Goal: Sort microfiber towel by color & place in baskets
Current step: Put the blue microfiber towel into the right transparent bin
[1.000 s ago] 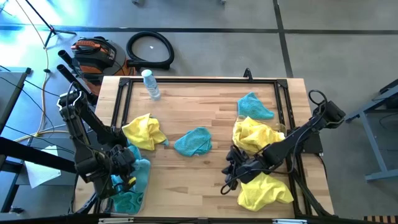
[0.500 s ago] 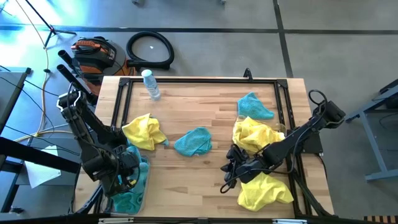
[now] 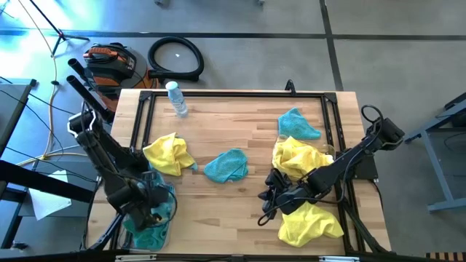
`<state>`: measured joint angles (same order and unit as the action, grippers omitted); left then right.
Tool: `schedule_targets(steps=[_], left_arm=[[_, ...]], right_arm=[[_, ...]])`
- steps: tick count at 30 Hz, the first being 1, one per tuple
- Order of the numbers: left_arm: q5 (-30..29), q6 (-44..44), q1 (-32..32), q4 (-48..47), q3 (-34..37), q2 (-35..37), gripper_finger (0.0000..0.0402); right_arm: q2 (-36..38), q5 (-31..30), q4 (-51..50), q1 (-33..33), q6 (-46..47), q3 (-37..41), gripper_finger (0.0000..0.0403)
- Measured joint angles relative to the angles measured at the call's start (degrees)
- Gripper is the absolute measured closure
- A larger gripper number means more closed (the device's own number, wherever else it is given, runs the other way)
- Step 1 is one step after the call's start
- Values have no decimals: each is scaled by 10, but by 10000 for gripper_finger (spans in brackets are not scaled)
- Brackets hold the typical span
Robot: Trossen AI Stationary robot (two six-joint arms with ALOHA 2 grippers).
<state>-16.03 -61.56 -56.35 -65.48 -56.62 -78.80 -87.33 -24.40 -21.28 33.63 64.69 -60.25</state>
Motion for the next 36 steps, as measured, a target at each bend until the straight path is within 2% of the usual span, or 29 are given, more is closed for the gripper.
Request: schedule_targets(steps=[7, 11, 15, 28, 31, 36], left_arm=[[-2, 66, 1, 43, 0, -69, 376], [-5, 52, 1, 42, 0, -114, 370], [6, 34, 1, 42, 0, -126, 355], [24, 16, 1, 41, 0, -29, 247], [27, 16, 1, 38, 0, 3, 235], [65, 16, 1, 37, 0, 65, 232]], right_arm=[[0, -6, 0, 0, 0, 0, 403], [0, -6, 0, 0, 0, 0, 403], [0, -6, 0, 0, 0, 0, 403], [0, -6, 0, 0, -1, 0, 403], [0, -6, 0, 0, -1, 0, 403], [0, -6, 0, 0, -1, 0, 403]])
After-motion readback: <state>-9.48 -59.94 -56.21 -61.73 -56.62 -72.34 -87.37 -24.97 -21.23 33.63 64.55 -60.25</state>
